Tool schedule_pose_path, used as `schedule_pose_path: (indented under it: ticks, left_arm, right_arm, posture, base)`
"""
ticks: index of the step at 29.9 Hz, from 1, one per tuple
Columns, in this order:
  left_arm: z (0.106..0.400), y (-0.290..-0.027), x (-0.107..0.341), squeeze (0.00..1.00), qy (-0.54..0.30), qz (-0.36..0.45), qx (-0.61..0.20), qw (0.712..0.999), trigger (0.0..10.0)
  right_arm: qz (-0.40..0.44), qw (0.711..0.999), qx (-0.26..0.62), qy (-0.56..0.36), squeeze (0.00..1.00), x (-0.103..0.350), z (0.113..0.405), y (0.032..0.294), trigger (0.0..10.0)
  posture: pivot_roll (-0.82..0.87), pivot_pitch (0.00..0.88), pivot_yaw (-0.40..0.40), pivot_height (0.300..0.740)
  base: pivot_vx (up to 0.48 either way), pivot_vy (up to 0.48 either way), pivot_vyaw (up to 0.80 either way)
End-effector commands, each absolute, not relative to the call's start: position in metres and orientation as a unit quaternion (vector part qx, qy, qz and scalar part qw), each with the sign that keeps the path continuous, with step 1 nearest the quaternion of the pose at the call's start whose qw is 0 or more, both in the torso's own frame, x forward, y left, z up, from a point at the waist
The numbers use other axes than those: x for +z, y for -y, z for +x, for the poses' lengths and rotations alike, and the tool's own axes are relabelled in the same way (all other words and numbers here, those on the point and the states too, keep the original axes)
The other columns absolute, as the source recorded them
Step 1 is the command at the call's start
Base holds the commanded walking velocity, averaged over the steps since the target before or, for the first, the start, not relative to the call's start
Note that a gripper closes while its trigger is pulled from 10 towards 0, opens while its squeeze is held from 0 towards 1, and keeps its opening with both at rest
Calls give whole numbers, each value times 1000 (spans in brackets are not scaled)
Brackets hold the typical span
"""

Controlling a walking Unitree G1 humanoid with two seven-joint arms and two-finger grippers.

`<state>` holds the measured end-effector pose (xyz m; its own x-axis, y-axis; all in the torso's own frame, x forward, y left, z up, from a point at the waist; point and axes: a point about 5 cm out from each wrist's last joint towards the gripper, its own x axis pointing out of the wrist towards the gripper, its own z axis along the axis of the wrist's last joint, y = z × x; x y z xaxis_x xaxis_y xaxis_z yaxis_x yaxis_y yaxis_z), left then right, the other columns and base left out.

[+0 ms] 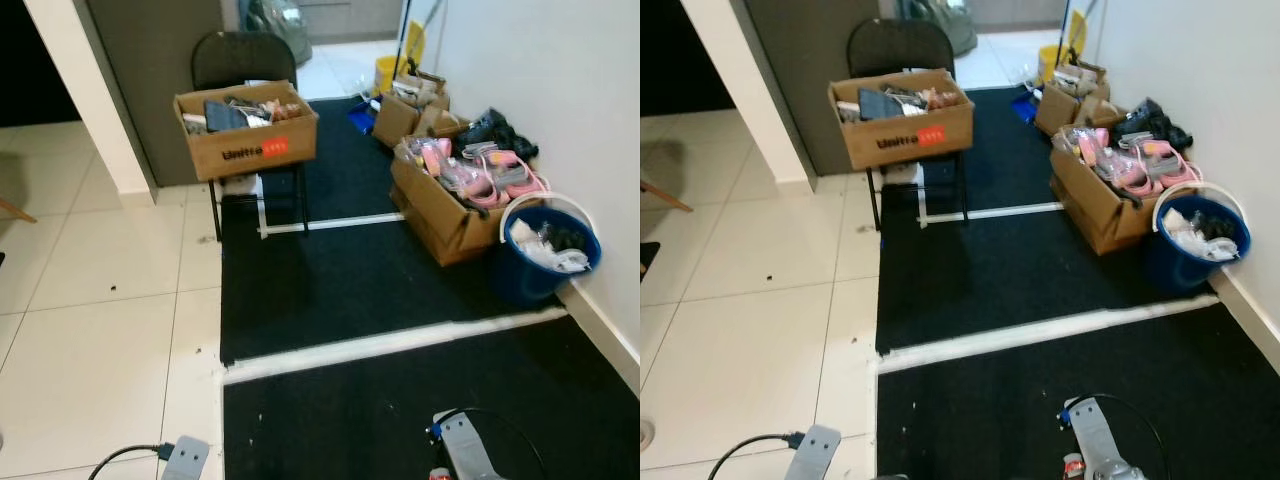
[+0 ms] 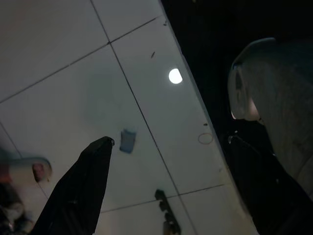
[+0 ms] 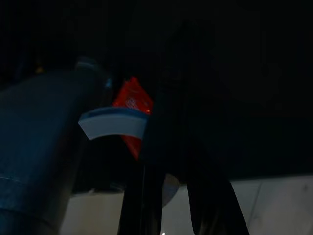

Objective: Picking trash to rubbish bin

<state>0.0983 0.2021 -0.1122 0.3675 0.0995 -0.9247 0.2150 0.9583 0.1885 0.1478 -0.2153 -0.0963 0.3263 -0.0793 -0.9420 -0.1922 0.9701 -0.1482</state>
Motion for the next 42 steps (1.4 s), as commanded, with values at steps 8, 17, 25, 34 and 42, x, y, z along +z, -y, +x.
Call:
schedule_pose_path:
  ticks: [8,17,25,34,42]
  left_arm:
    - [80,-190,-118,0,-590,130,-60,795,10000]
    - [80,-192,-118,0,-590,133,-59,794,10000]
    - [79,-193,-118,0,-591,134,-58,793,10000]
    - [79,-193,-118,0,-591,133,-58,793,10000]
    - [80,-194,-118,0,-590,135,-60,794,10000]
  right_arm:
    - [-125,798,32,-589,0,-98,141,221,10000]
    - [-115,806,29,-580,0,-98,142,216,10000]
    - [-112,812,30,-572,0,-97,148,213,10000]
    - [-104,818,31,-565,0,-95,154,209,10000]
    - [-50,855,22,-516,0,-84,184,199,10000]
  posture:
    - [44,26,-13,740]
    - [53,22,-14,740]
    - [56,28,-9,740]
    - [55,32,-7,740]
    - [48,31,-1,740]
  base:
    - [276,0,0]
    - [280,0,-680]
    - [286,0,-98]
    - [286,0,0]
    - [290,0,0]
